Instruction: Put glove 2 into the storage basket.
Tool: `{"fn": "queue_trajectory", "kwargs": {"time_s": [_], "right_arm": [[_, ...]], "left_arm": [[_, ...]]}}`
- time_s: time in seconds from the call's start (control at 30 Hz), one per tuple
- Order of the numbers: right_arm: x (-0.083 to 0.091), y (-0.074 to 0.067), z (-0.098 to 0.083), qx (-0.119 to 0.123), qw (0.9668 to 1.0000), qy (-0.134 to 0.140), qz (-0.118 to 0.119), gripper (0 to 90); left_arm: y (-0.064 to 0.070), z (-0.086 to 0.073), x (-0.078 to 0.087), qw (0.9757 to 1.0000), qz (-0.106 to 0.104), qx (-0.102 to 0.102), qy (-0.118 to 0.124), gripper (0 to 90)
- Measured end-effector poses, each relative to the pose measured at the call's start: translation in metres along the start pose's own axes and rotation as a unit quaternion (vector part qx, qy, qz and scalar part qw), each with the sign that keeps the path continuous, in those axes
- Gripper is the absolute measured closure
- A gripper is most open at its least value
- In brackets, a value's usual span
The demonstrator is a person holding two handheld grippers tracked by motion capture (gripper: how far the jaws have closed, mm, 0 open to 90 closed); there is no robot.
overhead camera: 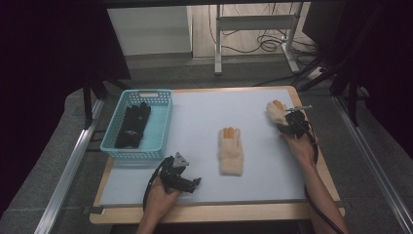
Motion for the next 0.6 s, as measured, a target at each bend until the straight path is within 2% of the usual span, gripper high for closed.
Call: {"fn": "queue_trajectory", "kwargs": {"time_s": [0.07, 0.23, 0.6], "right_arm": [[0.005, -0.001, 0.000, 0.000, 1.0000, 0.004, 0.003, 65.0], [0.024, -0.010, 0.001, 0.002, 0.9997, 0.020, 0.015, 66.1], [0.074, -0.064, -0.010, 0.032, 0.9962, 0.049, 0.064, 66.0]], "left_arm": [[0.000, 0.000, 0.000, 1.0000, 0.000, 0.000, 0.000, 1.6], [0.000, 0.000, 0.000, 1.0000, 0.000, 0.001, 0.001, 1.6], [0.000, 0.000, 0.000, 1.0000, 0.001, -0.001, 0.000, 1.6]]}}
Point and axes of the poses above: each handheld gripper's, and its own axes: x roughly backward along the jaws, z roughly out of its top, y roughly to its right, the point moved 7 cm from there along -x, roughly forward along the jaws, and after that the axes turned 8 degrees about y, right-handed, at the moved point
